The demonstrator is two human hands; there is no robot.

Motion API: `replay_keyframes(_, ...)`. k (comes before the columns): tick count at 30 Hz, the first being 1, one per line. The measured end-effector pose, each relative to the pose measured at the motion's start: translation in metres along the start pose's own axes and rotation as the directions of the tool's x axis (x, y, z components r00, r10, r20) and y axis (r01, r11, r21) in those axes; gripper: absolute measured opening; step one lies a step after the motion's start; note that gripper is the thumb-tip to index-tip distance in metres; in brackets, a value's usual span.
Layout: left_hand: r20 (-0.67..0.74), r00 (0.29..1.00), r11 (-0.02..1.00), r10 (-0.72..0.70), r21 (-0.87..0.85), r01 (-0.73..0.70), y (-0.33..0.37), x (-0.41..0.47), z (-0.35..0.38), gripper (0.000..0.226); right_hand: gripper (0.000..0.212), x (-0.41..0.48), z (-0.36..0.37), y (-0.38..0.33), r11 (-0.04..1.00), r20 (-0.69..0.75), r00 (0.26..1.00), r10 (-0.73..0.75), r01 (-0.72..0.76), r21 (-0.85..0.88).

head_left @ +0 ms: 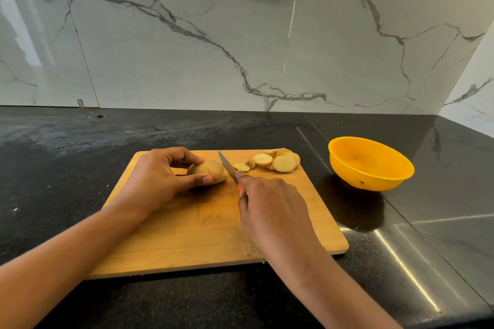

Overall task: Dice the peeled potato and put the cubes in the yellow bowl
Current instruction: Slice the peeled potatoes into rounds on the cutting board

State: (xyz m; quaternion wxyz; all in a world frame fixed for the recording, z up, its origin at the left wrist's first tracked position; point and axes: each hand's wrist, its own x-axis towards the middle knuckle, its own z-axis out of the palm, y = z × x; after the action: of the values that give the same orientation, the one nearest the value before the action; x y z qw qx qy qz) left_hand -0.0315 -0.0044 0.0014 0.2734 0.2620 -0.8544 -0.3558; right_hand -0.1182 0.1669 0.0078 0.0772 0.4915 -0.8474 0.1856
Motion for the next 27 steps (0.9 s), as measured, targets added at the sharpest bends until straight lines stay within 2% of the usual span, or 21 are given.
replay_keyframes(4,0.001,1.000,1.000,0.004,0.010,-0.004,0.001,-0.001,-0.001,0.041,0.043,0.008,-0.002,-0.004,0.998,0.052,0.999,-0.012,0.016,-0.068)
replay_keyframes(7,0.002,1.000,1.000,0.005,0.017,-0.005,0.003,-0.003,0.000,0.038,0.032,0.018,-0.003,-0.009,0.996,0.152,0.988,-0.007,0.021,-0.085)
replay_keyframes(11,-0.001,1.000,1.000,-0.019,0.015,0.019,0.004,-0.004,0.001,0.037,0.037,0.011,-0.006,-0.016,0.992,0.271,0.962,-0.005,0.038,-0.117)
replay_keyframes(15,-0.005,1.000,1.000,-0.015,0.013,0.016,0.004,-0.004,0.001,0.040,0.053,-0.020,-0.004,-0.013,0.980,0.186,0.982,-0.008,0.045,-0.195)
replay_keyframes(18,-0.006,1.000,1.000,-0.028,0.006,0.028,0.004,-0.004,0.001,0.038,0.058,-0.029,0.000,-0.009,0.978,0.192,0.981,-0.005,0.045,-0.206)
replay_keyframes(27,-0.002,0.999,0.998,-0.038,-0.059,0.038,0.002,-0.004,-0.002,0.043,0.046,-0.002,0.003,0.007,0.999,0.094,0.996,0.002,0.003,-0.047)
